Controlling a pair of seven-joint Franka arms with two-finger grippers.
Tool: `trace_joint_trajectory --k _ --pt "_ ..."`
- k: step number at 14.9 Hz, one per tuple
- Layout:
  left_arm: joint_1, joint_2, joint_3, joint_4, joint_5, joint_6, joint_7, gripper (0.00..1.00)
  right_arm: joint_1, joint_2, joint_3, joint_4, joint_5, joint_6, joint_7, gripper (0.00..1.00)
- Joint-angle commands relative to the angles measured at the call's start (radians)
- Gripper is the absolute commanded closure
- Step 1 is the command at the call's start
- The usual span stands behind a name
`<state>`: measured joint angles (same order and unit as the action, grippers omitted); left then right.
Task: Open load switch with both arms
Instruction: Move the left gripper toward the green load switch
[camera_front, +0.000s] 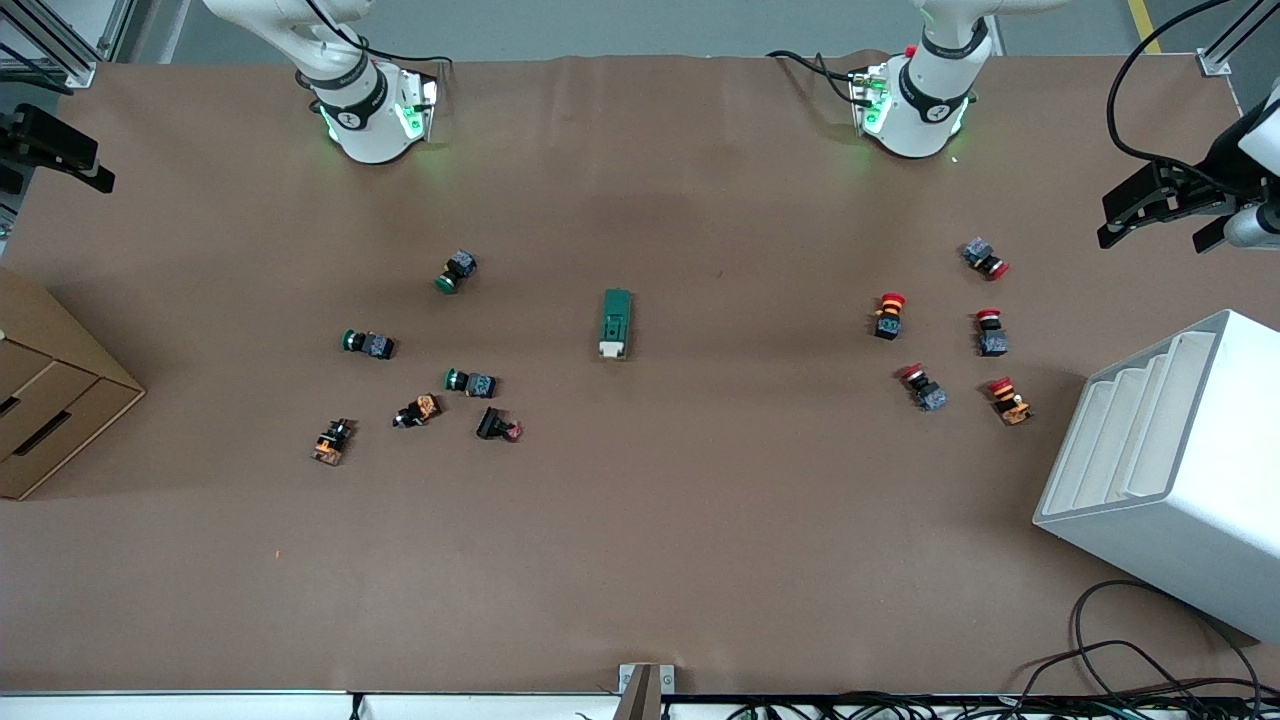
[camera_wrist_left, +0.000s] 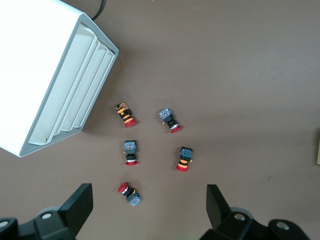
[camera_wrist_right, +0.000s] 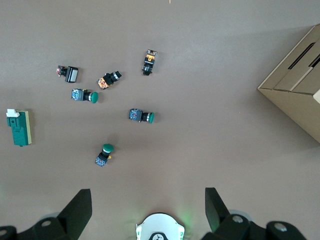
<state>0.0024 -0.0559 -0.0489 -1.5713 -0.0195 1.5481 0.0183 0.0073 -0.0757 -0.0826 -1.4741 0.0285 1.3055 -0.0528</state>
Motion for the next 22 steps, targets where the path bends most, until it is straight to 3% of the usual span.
trace_joint_trajectory --k 1,7,10,18,22 --pt "0.001 0.01 -0.002 0.025 0.0 -0.017 0.008 0.0 0.008 -0.026 -0.003 -0.017 0.01 -0.002 -0.013 0.0" --pt "-0.013 0.048 -0.012 0.027 -0.008 0.003 -0.009 0.0 0.011 -0.027 0.001 -0.017 0.001 -0.002 -0.038 0.0" --pt "-0.074 0.08 -0.032 0.024 -0.02 0.056 -0.049 0.0 0.014 -0.029 0.003 -0.02 0.001 -0.005 -0.038 0.0" --pt "-0.313 0.214 -0.193 0.002 -0.005 0.18 -0.798 0.0 0.016 -0.03 0.015 -0.023 -0.001 -0.012 -0.021 0.0" --pt "-0.528 0.316 -0.197 -0.033 0.1 0.363 -1.154 0.0 0.017 -0.032 0.017 -0.023 -0.002 -0.012 -0.022 0.0"
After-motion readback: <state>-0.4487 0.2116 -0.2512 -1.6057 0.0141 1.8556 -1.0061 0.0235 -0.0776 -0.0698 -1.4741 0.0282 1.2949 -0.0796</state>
